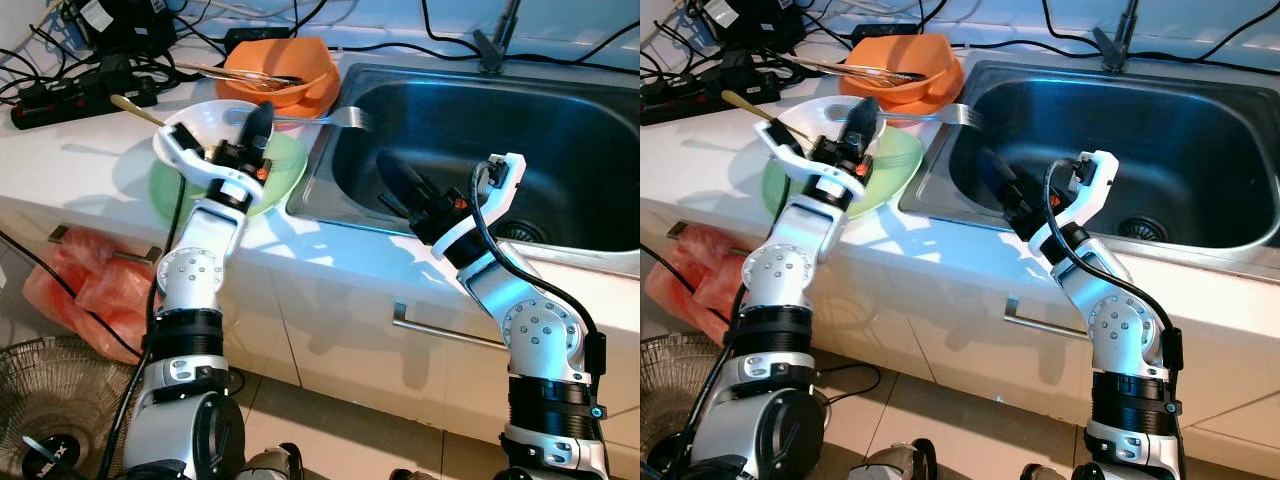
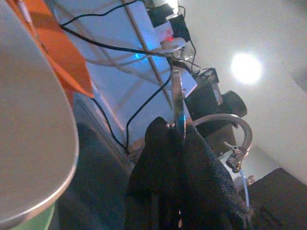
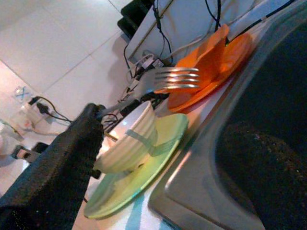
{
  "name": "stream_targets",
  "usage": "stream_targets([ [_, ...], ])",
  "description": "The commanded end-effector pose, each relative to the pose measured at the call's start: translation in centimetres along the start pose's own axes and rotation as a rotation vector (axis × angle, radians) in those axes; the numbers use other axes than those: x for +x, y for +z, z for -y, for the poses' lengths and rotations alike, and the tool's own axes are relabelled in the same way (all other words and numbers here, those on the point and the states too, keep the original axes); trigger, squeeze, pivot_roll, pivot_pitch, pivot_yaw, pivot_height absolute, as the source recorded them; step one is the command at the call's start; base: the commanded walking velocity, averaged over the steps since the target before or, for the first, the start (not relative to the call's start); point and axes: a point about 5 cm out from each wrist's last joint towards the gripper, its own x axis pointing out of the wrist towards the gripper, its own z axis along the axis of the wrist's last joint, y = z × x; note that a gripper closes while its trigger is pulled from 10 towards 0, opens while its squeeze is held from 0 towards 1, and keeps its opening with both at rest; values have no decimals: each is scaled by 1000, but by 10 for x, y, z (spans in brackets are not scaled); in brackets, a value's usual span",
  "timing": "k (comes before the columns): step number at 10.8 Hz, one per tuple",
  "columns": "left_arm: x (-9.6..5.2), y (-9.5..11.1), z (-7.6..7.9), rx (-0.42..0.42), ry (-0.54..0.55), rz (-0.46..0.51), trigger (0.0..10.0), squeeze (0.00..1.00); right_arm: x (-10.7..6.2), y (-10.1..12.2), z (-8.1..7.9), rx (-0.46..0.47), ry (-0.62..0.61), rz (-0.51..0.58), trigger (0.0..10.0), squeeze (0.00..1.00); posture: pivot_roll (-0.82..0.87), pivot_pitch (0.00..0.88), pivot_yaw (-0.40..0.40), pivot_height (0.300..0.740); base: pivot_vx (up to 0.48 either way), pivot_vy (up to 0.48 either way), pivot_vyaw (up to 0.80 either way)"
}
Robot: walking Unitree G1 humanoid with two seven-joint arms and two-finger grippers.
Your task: Kitchen organization
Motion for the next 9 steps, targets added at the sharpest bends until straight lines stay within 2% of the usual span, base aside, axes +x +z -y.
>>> stream_targets([
  [1, 5, 2, 4, 13, -12, -7, 0, 0, 0, 2, -4, 14, 10, 6, 10000, 0, 7, 136, 111, 740, 0, 0, 0],
  [3, 7, -11, 5, -28, -27, -45, 0, 0, 9, -2, -11, 78, 16, 24, 10000, 0, 9, 136, 110, 740, 0, 0, 0],
  [5, 8, -18, 6, -50, -47, -67, 0, 0, 24, 0, -10, 259, -39, 97, 10000, 0, 9, 136, 110, 740, 0, 0, 0],
  [9, 4, -36, 12, -102, -75, -108, 0, 0, 46, 5, -20, 323, -23, 133, 10000, 0, 11, 143, 106, 740, 0, 0, 0],
])
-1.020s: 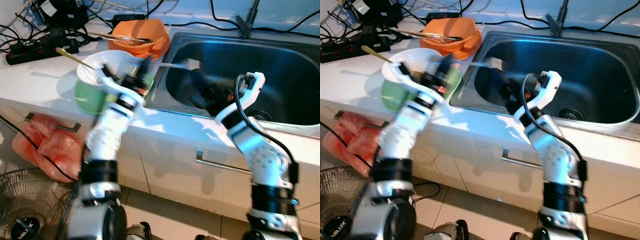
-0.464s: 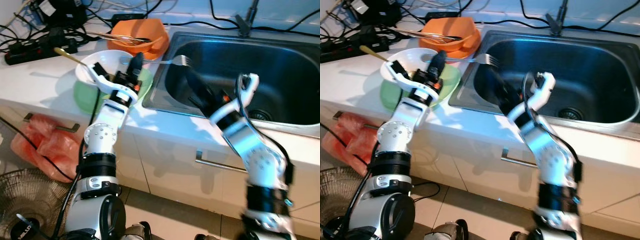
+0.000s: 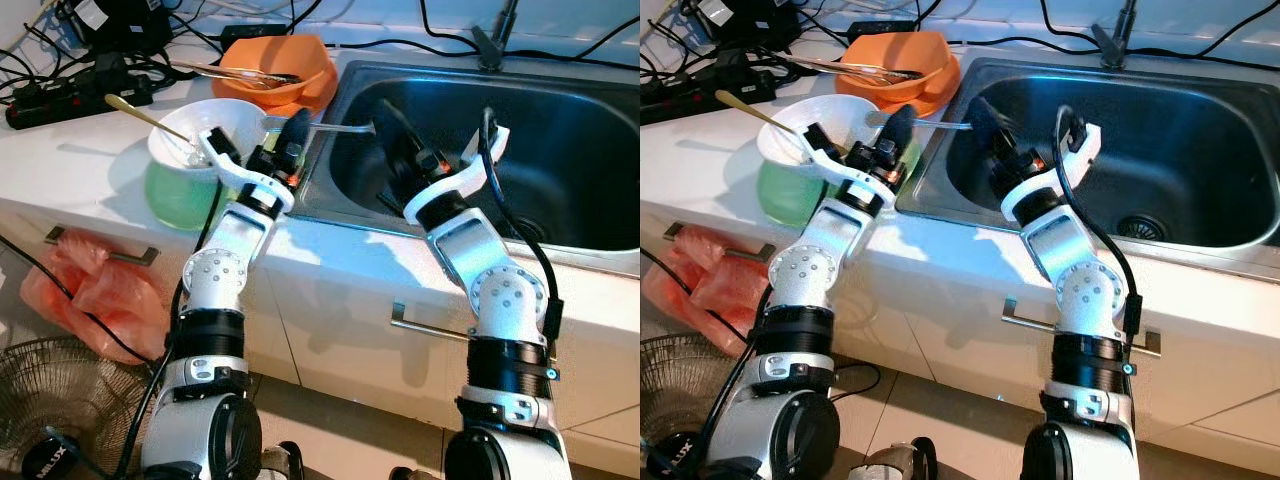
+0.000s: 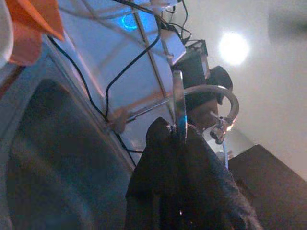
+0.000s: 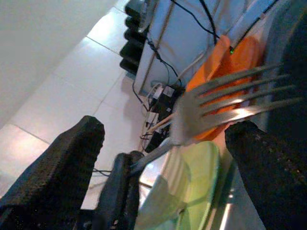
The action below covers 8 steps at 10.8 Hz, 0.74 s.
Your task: Kitchen organization
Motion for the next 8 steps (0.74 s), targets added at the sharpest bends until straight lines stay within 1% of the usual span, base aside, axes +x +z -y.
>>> stream_targets([
  [1, -2, -7, 3, -15, -14, -14, 0, 0, 7, 2, -6, 20, 11, 21, 10000, 0, 11, 145, 105, 740, 0, 0, 0],
  [2, -2, -9, 3, -19, -15, -20, 0, 0, 9, 3, -6, 22, 9, 30, 8980, 0, 11, 146, 104, 740, 0, 0, 0],
  [3, -3, -12, 3, -25, -11, -26, 0, 0, 12, 6, -5, 28, 6, 53, 0, 0, 9, 148, 103, 740, 0, 0, 0],
  [6, -5, -14, 2, -36, -4, -31, 0, 0, 13, 13, -3, 22, -11, 94, 0, 0, 6, 151, 102, 740, 0, 0, 0],
  [8, -6, -14, 1, -39, 1, -34, 0, 0, 13, 15, -3, 20, -14, 103, 0, 0, 6, 153, 102, 740, 0, 0, 0],
])
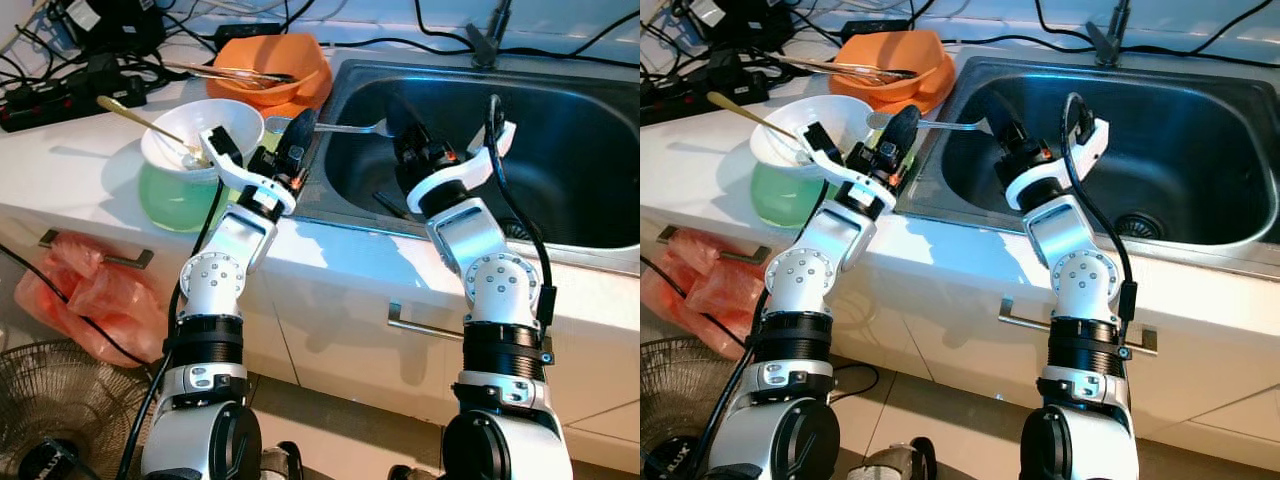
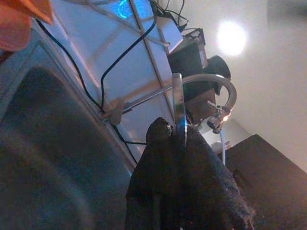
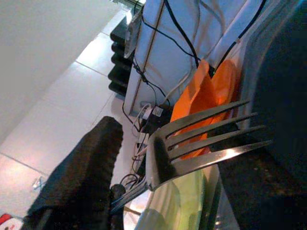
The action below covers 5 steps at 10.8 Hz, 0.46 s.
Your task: Kitchen organization
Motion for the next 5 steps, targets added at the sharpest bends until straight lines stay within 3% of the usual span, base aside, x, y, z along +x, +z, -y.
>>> stream_targets([
  [1, -4, -11, -3, -44, 15, -7, 0, 0, 6, 4, -8, 2, 21, 29, 0, 0, 6, 153, 102, 740, 0, 0, 0],
  [5, -5, -15, -9, -52, 50, -11, 0, 0, 7, 8, -8, -2, 15, 43, 0, 0, 4, 149, 98, 740, 0, 0, 0],
])
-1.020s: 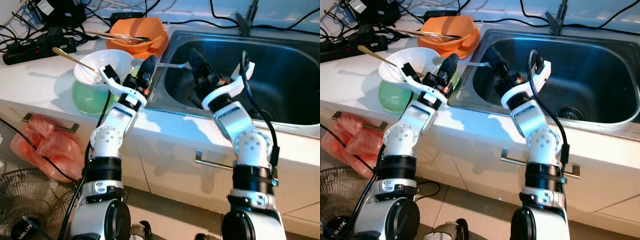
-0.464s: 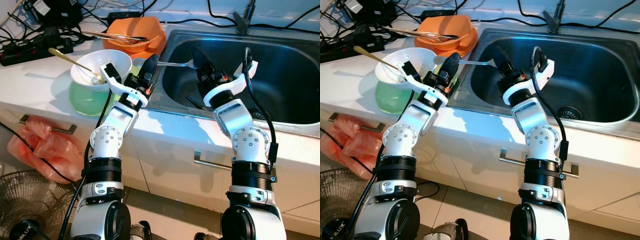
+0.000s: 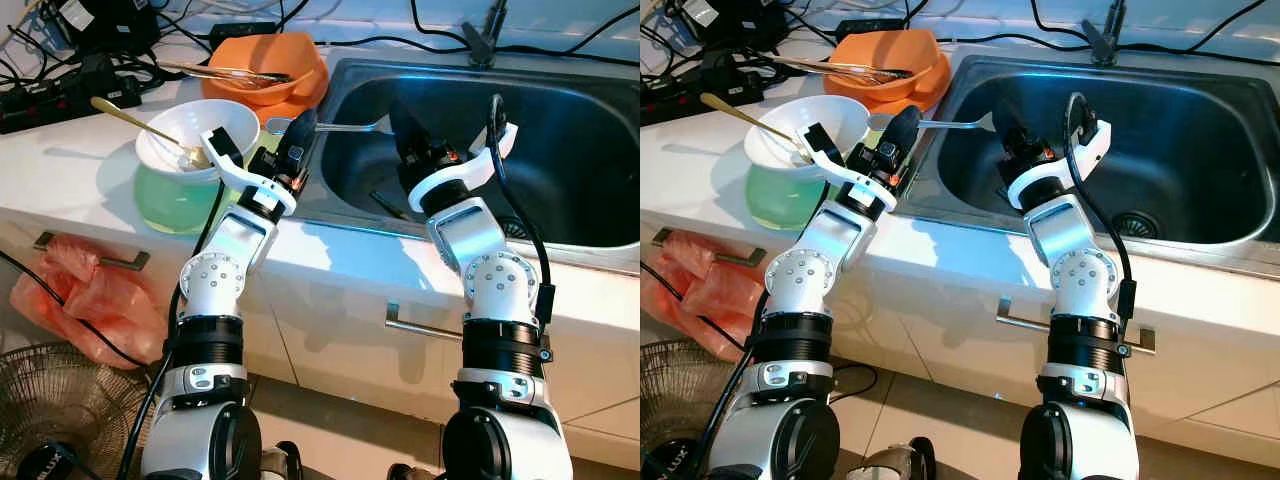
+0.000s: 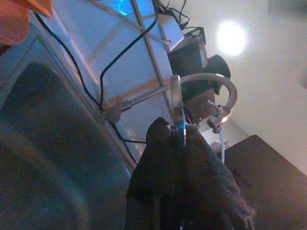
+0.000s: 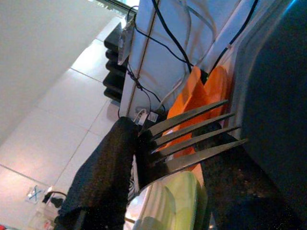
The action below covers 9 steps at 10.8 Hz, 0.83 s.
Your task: Kitchen organization
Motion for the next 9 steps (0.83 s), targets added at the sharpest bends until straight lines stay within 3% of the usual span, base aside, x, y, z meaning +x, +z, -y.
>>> stream_targets([
  [1, -7, -16, -12, -40, 69, -12, 0, 0, 6, 5, -11, -8, 30, 31, 0, 0, 3, 150, 97, 740, 0, 0, 0],
  [5, -9, -21, -23, -41, 131, -9, 0, 0, 7, 6, -13, 3, 35, 36, 0, 0, -2, 153, 96, 740, 0, 0, 0],
  [6, -10, -25, -32, 7, 213, -34, 10000, 1000, 8, 6, -14, 7, 37, 38, 0, 0, -2, 153, 96, 740, 0, 0, 0],
  [9, -12, -34, -40, 15, 256, -83, 10000, 1000, 9, 8, -14, 7, 37, 45, 0, 0, -3, 151, 97, 740, 0, 0, 0],
])
